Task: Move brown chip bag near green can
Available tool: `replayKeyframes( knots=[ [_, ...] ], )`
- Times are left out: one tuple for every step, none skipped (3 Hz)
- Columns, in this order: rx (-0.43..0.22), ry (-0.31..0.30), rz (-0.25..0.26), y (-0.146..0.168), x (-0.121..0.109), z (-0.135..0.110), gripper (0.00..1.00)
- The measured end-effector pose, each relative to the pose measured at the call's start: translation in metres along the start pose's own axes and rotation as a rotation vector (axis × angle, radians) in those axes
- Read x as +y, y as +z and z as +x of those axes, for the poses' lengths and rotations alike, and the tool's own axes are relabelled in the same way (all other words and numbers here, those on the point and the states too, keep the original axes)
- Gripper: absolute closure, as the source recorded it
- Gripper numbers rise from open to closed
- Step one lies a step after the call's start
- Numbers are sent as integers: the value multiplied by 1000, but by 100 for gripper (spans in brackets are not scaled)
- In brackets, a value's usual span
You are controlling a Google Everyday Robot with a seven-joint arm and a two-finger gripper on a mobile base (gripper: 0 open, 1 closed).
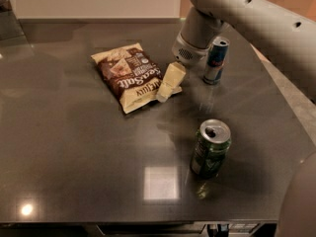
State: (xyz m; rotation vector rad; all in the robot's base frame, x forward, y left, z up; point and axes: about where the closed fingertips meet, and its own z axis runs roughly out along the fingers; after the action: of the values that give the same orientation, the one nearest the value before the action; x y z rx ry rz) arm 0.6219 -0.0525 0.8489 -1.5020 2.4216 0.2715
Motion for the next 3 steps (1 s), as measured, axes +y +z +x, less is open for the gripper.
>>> replayKeyframes(
  knots=[
    [-24,-23,1,22,-6,-17,0],
    [-26,-28,-1,25,-6,-20,0],
    [-33,-35,-20,29,-3,-22,18]
  ],
)
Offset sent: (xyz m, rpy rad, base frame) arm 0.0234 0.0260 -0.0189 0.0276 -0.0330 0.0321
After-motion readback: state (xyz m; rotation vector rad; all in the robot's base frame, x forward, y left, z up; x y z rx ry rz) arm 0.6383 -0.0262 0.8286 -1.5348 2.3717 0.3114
